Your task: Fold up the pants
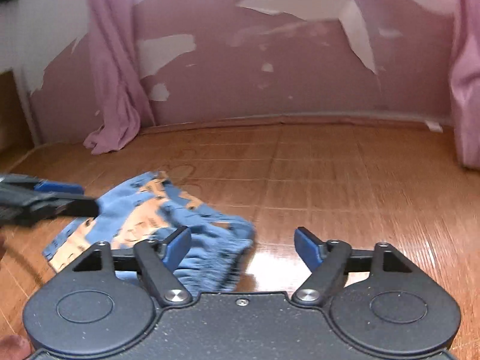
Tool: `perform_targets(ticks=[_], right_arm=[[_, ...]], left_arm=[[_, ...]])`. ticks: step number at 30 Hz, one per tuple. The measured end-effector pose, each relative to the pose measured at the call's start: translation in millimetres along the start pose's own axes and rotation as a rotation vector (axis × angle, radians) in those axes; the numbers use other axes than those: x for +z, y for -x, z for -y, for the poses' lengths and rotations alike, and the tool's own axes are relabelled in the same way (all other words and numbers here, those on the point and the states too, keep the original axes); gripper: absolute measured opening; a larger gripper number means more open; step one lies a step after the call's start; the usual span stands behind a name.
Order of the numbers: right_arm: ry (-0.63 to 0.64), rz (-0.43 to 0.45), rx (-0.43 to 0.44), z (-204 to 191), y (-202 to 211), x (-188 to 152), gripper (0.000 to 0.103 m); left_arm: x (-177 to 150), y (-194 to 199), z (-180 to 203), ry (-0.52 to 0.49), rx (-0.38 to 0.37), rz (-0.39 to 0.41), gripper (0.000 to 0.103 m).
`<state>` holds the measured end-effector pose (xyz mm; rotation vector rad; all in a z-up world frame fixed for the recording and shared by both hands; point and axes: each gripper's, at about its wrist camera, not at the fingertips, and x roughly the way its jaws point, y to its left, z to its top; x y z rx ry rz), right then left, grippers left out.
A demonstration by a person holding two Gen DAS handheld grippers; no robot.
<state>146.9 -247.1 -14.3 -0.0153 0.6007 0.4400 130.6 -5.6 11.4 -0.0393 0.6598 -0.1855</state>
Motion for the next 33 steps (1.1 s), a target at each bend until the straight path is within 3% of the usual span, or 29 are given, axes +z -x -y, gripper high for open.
perform_targets(ticks=[2,5,9,12,24,27,31,33], right_arm=[[0.06,-0.032,-0.042,-19.9,-1.8,-3.4,0.087],[0.146,-0.15,-0.137,-39.0,-8.6,-17.4,0.086],[0.115,-0.189,-0.18,-38.8,7.2,-35.2,0.09],[0.119,-0.194,-0.191,-42.0,12.1,-38.4,0.091],[0.215,-0.067,-0.256,-61.9,25.0,-11.3,0.093],[0.24,-0.026,-0.265,-66.7,17.6,-0.2,0.097],[0.267,-0.014,-0.262,-71.9,-8.2,12.5,0.1],[0.266,-0.027,-0.244,-73.6,-22.1,15.8,0.1]], left_arm=[[-5.7,-12.2,-12.7,0.013,0.041,-0.059,0.075],[-22.8,-23.8,-22.3,-0.015,0.109,-0.163,0.078],[-39.0,-19.3,-41.8,0.048,0.082,-0.188,0.094],[-41.0,-20.5,-54.3,0.109,0.039,-0.211,0.096],[-31.9,-6.8,-58.5,0.095,0.043,-0.197,0.098],[-17.2,-3.3,-59.3,0.089,0.043,-0.135,0.099],[14.3,-22.7,-50.7,0.07,0.065,-0.075,0.102],[21.0,-45.3,-42.9,-0.003,0.098,-0.072,0.102]])
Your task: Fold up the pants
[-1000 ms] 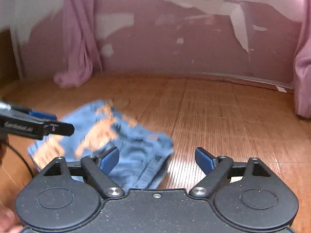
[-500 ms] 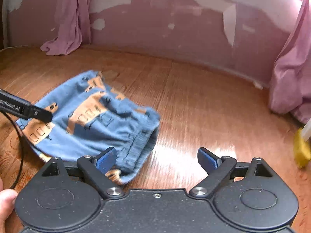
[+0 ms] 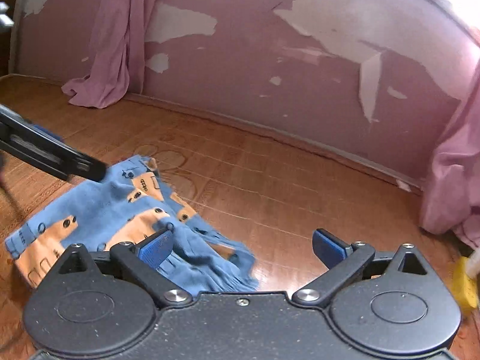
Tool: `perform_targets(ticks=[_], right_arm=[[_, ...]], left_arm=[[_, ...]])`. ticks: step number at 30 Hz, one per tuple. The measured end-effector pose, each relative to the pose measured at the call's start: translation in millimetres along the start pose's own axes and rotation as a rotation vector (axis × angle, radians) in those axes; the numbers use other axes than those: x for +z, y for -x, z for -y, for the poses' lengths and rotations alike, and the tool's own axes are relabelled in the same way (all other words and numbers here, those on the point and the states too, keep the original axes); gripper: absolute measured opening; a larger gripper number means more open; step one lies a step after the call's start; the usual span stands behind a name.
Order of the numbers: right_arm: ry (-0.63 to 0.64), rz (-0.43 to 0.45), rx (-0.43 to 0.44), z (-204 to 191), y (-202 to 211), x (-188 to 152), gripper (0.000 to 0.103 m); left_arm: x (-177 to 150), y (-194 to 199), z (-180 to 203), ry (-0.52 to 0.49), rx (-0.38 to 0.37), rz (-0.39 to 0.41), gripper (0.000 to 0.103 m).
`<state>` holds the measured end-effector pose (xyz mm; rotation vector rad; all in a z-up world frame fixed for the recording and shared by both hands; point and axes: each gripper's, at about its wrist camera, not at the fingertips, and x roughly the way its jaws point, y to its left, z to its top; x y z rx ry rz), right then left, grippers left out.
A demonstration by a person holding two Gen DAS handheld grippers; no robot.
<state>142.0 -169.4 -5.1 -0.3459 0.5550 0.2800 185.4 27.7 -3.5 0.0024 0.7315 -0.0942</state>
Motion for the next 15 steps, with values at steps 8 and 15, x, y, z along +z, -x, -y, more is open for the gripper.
perform_targets(ticks=[8,15], right_arm=[[0.053,-0.042,-0.035,-1.0,-42.0,-10.3,0.099],[-0.007,-0.017,-0.09,29.6,-28.6,-14.3,0.1]], left_arm=[[-11.1,-34.1,4.8,-0.161,0.007,0.075,0.103],[-17.4,-6.1,-20.5,-0.263,-0.024,0.109,0.102]])
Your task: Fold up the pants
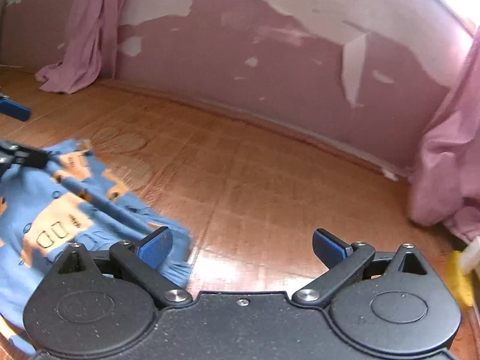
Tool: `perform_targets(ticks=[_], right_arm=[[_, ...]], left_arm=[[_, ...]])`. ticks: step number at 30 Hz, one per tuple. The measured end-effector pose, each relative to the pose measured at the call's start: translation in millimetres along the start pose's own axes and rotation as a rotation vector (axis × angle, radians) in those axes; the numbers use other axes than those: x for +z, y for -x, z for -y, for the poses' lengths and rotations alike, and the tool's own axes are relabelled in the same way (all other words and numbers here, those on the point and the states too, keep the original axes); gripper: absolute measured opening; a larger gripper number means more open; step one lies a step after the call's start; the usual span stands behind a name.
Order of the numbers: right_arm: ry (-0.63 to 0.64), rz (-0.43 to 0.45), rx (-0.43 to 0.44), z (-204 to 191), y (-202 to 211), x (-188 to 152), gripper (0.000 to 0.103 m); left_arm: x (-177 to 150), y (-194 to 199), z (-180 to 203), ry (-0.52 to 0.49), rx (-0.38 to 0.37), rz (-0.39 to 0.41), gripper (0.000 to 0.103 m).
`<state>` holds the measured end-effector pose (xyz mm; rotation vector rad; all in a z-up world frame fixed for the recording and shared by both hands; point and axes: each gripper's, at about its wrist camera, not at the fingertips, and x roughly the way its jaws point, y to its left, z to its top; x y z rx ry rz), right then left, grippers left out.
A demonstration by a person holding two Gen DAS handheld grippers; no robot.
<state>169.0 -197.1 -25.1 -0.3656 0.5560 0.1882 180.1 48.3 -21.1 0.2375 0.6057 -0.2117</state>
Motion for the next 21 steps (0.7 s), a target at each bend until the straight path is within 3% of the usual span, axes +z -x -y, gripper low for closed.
perform_targets(ticks=[3,6,10,14,17,21], right_arm=[[-0.046,0.03,0.058,-0.7,23.5,-1.0,0.1],[0.013,0.024,0.125,-23.8,41.4,-10.3,0.1],[0.086,-0.04,0.145,-43.9,45.0,-30.9,0.099],[-0.006,-0.078,0.175,-26.5,36.5,-46.0,0.102],[-0.042,-0.099,0.183,-19.9,34.5,-46.0,0.101],[-0.027,-0.005,0.175,-20.8,57.7,-34.5,0.1]], left_arm=[[-0.8,25.6,-0.7,0.005,0.0,0.007,0.103],[-8.1,39.3,7.3,-0.001,-0.027,-0.026,0.103],[-28.6,43.2,23.8,-0.107,0.068,-0.094,0.102],[-37.1,45.0,2.5,-0.015,0.075,-0.133,0.103],[-50.6,34.2,-8.4,-0.042,0.221,-0.237,0.099],[-40.6,68.0,-28.1,0.14,0.138,-0.136,0.096]])
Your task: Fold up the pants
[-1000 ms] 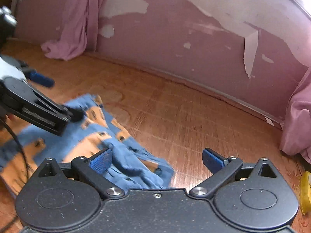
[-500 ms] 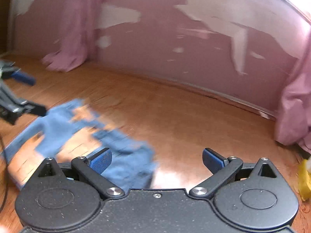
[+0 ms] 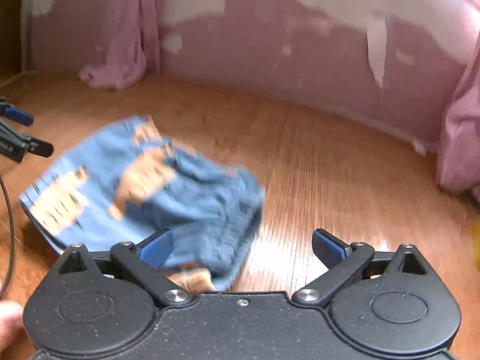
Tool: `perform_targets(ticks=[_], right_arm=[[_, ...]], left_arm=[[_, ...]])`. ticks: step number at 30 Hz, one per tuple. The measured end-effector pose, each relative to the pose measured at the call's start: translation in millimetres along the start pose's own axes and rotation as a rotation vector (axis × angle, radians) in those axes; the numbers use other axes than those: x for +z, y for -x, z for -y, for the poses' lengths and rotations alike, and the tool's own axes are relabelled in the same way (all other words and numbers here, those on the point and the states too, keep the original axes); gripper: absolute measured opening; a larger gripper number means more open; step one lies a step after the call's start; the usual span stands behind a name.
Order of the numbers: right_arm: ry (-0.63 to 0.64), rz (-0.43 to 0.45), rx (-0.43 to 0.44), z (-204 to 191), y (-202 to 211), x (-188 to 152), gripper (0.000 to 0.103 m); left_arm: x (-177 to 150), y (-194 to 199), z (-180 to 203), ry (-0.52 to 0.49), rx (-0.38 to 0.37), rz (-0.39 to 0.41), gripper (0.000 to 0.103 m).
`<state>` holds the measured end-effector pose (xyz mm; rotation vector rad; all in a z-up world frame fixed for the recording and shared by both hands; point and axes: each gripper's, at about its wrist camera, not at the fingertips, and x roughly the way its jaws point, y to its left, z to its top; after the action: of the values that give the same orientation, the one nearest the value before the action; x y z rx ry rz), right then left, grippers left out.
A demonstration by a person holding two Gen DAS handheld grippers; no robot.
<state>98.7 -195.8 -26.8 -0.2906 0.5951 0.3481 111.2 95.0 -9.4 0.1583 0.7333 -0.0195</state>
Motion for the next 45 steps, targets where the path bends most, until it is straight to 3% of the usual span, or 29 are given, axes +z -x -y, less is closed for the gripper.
perform_targets(ticks=[3,8,13,15,18,21,25,28,33,40,45], right_arm=[[0.034,0.052,-0.008,-4.1,0.1,14.3,0.101],[0.066,0.056,-0.023,-0.2,-27.4,28.8,0.101],[0.085,-0.013,-0.077,12.3,-61.2,22.3,0.1],[0.04,-0.004,-0.072,19.4,-57.9,22.7,0.1],[0.052,0.025,-0.134,20.6,-44.9,25.4,0.101],[0.03,0.04,-0.086,18.1,-31.0,23.2,0.101],[0.092,-0.035,-0.083,5.5,-40.8,10.2,0.101],[0.037,-0.036,-0.093,10.8,-35.7,12.9,0.101],[0.055,-0.02,-0.109,8.8,-20.9,16.7,0.102],[0.006,-0.014,-0.046,20.1,-9.9,15.3,0.102],[-0.102,-0.028,0.151,43.7,-22.3,31.4,0.102]], left_arm=[[11.9,14.2,4.7,0.056,-0.097,0.061,0.1],[16.2,4.5,50.8,-0.058,-0.192,0.084,0.102],[-9.4,-16.3,73.0,-0.188,-0.117,0.039,0.101],[-14.5,-13.2,61.5,-0.146,-0.139,0.036,0.102],[-14.1,-6.9,50.5,-0.121,-0.122,0.024,0.102],[-8.8,-2.5,47.7,-0.084,-0.116,-0.001,0.103],[-3.5,-5.2,51.9,-0.052,-0.088,-0.041,0.102],[-2.0,-7.2,51.7,-0.027,-0.076,-0.064,0.102],[-1.1,-3.8,48.5,-0.003,-0.071,-0.086,0.102],[0.6,0.6,47.8,0.014,-0.075,-0.107,0.103],[5.1,0.2,47.0,0.025,-0.125,-0.129,0.103]])
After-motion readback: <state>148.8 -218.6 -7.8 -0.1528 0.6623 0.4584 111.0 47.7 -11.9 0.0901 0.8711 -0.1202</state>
